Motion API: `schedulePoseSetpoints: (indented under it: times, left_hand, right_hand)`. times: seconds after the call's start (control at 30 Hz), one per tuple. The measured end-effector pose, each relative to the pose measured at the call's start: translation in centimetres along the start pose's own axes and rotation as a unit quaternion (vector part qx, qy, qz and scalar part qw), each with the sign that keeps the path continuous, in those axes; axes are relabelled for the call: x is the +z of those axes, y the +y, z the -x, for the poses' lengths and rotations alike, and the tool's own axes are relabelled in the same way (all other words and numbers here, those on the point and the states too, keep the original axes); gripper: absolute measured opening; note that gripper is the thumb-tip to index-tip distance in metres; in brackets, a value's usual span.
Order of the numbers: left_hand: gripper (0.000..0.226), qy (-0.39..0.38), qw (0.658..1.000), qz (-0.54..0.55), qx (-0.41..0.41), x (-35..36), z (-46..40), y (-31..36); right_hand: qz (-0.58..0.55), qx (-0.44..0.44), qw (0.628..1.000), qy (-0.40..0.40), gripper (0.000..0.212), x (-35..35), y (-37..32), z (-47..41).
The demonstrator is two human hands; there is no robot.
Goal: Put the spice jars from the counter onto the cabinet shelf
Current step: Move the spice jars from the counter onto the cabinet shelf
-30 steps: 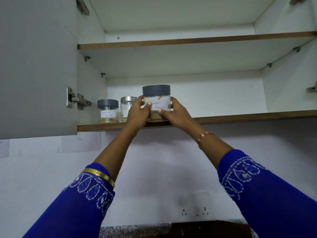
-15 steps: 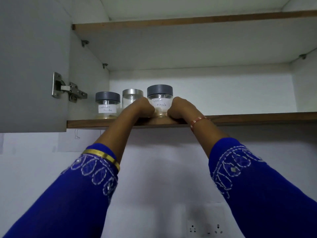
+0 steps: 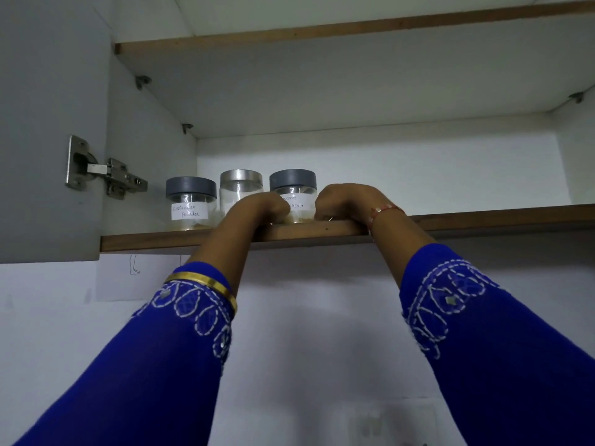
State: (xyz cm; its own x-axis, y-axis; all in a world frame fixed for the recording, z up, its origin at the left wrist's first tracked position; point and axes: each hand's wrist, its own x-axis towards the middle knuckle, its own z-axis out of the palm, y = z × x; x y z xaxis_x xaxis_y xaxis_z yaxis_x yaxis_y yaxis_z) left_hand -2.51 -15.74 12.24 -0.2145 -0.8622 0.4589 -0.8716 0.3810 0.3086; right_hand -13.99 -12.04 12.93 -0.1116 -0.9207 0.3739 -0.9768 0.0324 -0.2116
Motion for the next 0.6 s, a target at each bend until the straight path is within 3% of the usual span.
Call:
schedulePoseSetpoints:
  times: [0.1,0.17,0.27,0.43,0.6]
  left_hand:
    - [0.030,0.004,1.000,0.026,0.008,0.5,-0.9,0.1]
    - [0.034,0.013,0.999,0.036,0.014,0.6,-0.7,0.4]
    - [0.034,0.072,0.995,0.067,0.003,1.1,-0.9,0.3]
    - [0.031,0.208,0.963,0.173,0.008,1.7,0.4,-0.2]
    - [0.029,0.271,0.946,0.176,0.020,2.4,3.6,-0.2]
  right_hand:
    - [-0.014,-0.012,1.000,0.016,0.010,0.4,0.0,-0.5]
    - [-0.030,-0.020,0.999,0.031,0.019,0.8,-0.1,-0.8]
    - [-0.033,-0.015,0.997,0.071,0.036,1.3,-0.5,-0.7]
    - [-0.067,-0.040,0.974,0.212,0.020,2.1,-0.6,0.7]
    - [-0.023,-0.033,0.967,0.253,0.038,3.3,-0.3,3.6]
